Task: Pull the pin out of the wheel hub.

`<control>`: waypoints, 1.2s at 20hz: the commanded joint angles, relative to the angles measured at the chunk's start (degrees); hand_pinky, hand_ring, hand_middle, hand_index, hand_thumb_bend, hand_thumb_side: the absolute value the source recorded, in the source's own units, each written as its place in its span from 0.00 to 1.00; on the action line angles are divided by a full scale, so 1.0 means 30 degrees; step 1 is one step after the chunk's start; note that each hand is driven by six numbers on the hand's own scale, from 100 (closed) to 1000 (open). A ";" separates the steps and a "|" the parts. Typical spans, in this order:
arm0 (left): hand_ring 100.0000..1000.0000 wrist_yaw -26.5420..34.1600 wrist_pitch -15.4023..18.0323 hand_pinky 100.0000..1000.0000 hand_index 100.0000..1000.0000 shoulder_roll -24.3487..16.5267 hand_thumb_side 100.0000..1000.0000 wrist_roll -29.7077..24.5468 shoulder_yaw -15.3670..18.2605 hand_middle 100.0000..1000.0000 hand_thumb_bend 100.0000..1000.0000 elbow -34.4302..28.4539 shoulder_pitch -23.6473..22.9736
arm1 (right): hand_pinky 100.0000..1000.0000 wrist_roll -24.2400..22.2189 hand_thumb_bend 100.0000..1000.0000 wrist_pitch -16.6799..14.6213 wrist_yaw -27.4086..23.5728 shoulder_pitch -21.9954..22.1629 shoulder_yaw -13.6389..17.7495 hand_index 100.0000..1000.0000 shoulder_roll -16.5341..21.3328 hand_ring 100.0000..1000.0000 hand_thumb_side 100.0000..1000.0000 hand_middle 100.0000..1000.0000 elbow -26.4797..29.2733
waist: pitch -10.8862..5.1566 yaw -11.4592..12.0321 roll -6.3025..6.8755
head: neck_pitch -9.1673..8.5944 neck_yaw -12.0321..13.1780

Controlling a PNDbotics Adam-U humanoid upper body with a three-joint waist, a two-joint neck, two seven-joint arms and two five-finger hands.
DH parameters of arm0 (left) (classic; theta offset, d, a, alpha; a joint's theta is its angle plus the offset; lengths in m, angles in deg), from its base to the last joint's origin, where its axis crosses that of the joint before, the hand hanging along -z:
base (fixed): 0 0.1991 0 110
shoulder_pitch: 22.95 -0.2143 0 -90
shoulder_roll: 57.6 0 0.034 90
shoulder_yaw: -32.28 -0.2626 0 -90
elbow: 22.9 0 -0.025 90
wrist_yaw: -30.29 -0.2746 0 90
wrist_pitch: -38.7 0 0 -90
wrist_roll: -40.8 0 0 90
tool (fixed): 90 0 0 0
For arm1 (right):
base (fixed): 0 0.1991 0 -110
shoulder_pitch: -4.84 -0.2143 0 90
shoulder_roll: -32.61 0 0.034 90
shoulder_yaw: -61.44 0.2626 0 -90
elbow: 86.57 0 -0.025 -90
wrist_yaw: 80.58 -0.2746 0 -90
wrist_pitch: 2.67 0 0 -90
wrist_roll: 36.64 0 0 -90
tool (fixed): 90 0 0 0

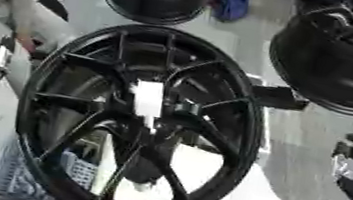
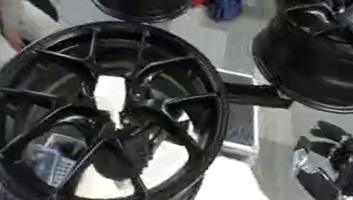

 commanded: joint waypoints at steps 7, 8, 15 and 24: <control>0.48 -0.0081 -0.0020 0.55 0.71 -0.0287 0.22 -0.0085 0.0090 0.50 0.34 -0.0337 0.0150 | 0.71 0.0277 0.07 0.0254 0.0499 -0.0221 0.0633 0.76 0.1985 0.56 0.00 0.63 0.1282 | -0.0343 0.0143 -0.0105 | 0.0096 -0.0161; 0.48 -0.0083 -0.0020 0.55 0.71 -0.0313 0.22 -0.0089 0.0089 0.50 0.34 -0.0338 0.0139 | 0.71 0.0332 0.07 0.0361 0.0565 -0.0273 0.0769 0.77 0.2572 0.56 0.00 0.64 0.1608 | -0.0368 0.0168 -0.0128 | 0.0096 -0.0176; 0.48 -0.0098 -0.0036 0.55 0.71 -0.0474 0.22 -0.0167 0.0007 0.50 0.35 -0.0291 0.0062 | 0.73 -0.0755 0.07 0.0595 0.0550 -0.2826 0.0658 0.80 0.8978 0.59 0.01 0.67 0.3810 | -0.0607 0.0407 -0.0301 | 0.0096 -0.0365; 0.48 -0.0165 -0.0029 0.55 0.71 -0.0649 0.22 -0.0534 -0.0312 0.50 0.34 -0.0157 0.0012 | 0.76 -0.9636 0.12 -0.1340 -0.1829 -1.0988 -0.3861 0.86 1.3303 0.67 0.07 0.73 0.3866 | -0.0867 0.1041 -0.0584 | 0.0096 -0.0894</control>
